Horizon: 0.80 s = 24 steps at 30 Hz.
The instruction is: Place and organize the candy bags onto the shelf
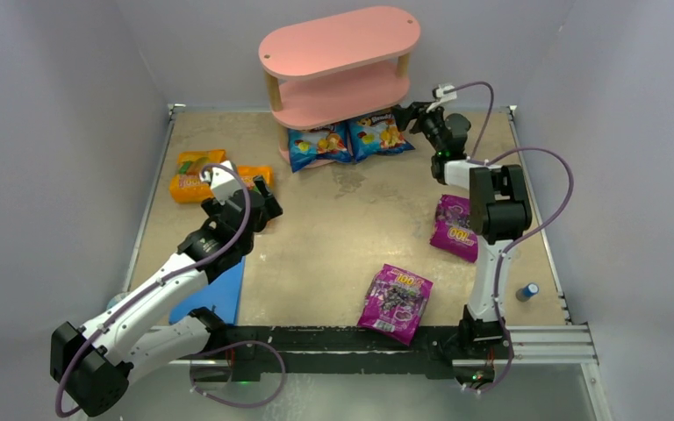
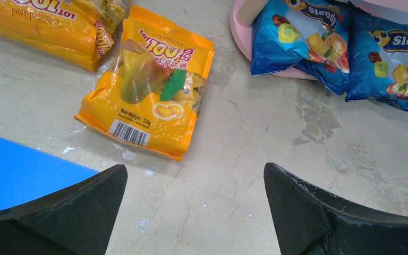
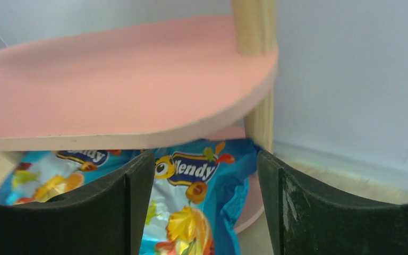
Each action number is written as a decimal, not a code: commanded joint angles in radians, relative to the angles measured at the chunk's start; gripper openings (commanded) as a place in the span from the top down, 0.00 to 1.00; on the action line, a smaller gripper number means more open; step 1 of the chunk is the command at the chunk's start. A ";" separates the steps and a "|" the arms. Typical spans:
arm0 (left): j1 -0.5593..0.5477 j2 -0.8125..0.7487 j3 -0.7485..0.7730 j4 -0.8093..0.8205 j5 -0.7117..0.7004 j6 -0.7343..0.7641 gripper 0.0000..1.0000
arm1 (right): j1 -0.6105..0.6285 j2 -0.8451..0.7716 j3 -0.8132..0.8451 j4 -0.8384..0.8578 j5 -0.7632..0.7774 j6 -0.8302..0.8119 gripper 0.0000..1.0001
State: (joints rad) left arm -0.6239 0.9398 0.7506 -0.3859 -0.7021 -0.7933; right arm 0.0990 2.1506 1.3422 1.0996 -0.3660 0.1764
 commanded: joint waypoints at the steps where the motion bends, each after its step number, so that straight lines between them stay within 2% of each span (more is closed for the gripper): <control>1: 0.004 0.005 0.024 0.025 0.006 0.005 0.02 | -0.024 -0.044 -0.019 -0.055 0.039 0.351 0.28; 4: 0.006 0.016 0.026 0.036 0.010 0.011 0.02 | -0.024 -0.026 -0.009 -0.143 0.002 0.485 0.28; 8: 0.006 0.025 0.027 0.039 0.014 0.018 0.02 | -0.024 0.013 0.016 -0.134 -0.036 0.521 0.29; 14: 0.006 0.022 0.024 0.042 0.011 0.019 0.02 | -0.025 0.130 0.204 -0.260 -0.019 0.446 0.38; 19: 0.006 0.029 0.027 0.041 0.009 0.022 0.02 | -0.025 0.207 0.290 -0.305 0.012 0.425 0.44; 22: 0.005 0.035 0.029 0.041 0.009 0.024 0.02 | -0.025 0.239 0.326 -0.282 0.021 0.401 0.46; 24: 0.006 0.041 0.026 0.046 0.008 0.025 0.02 | -0.025 0.269 0.358 -0.245 -0.017 0.385 0.51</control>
State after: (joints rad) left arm -0.6235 0.9703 0.7506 -0.3668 -0.6880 -0.7883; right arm 0.0719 2.3985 1.6165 0.8085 -0.3756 0.6056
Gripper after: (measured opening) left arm 0.982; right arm 0.533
